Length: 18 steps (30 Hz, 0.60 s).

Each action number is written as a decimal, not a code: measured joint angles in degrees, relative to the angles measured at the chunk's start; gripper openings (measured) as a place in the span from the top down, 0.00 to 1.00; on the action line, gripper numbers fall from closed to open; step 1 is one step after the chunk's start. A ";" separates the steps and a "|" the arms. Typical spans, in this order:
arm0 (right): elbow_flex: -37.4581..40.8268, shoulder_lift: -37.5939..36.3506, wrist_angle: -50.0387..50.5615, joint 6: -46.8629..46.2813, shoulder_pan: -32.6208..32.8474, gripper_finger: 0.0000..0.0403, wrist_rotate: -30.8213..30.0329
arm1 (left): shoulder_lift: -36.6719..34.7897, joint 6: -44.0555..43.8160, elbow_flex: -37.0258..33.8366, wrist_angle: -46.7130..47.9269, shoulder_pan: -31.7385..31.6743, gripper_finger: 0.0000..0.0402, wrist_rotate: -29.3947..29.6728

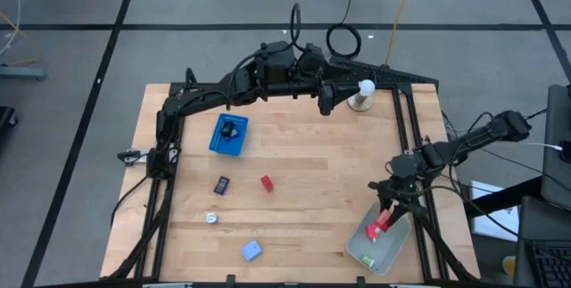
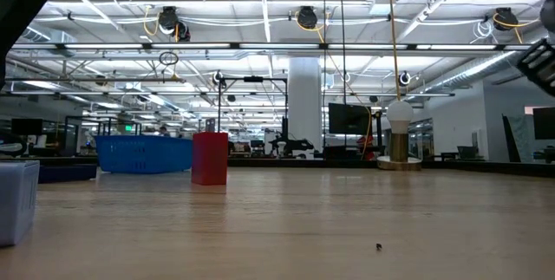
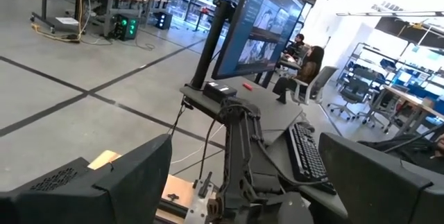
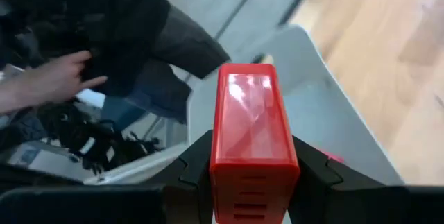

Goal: Pick & Place Office items
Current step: Put the top red charger adapter into the white bin

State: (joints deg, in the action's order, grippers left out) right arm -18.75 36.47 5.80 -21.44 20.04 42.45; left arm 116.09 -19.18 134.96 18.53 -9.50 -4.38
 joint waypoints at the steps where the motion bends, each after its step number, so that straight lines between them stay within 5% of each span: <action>1: 0.39 -0.02 -2.31 -0.87 1.22 0.72 -1.49 | 0.00 0.00 0.00 0.19 0.00 0.09 0.00; 8: 3.57 0.41 -7.50 -1.88 7.75 0.72 -10.96 | 0.00 -0.02 0.00 1.53 -0.17 0.09 0.02; 18: 4.51 0.67 -8.61 -1.62 9.33 0.72 -12.87 | 0.00 -0.04 0.00 1.46 -0.17 0.09 0.02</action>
State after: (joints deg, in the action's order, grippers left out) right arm -14.24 37.14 -2.81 -23.06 29.36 29.57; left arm 116.09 -19.22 134.96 19.99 -9.67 -4.36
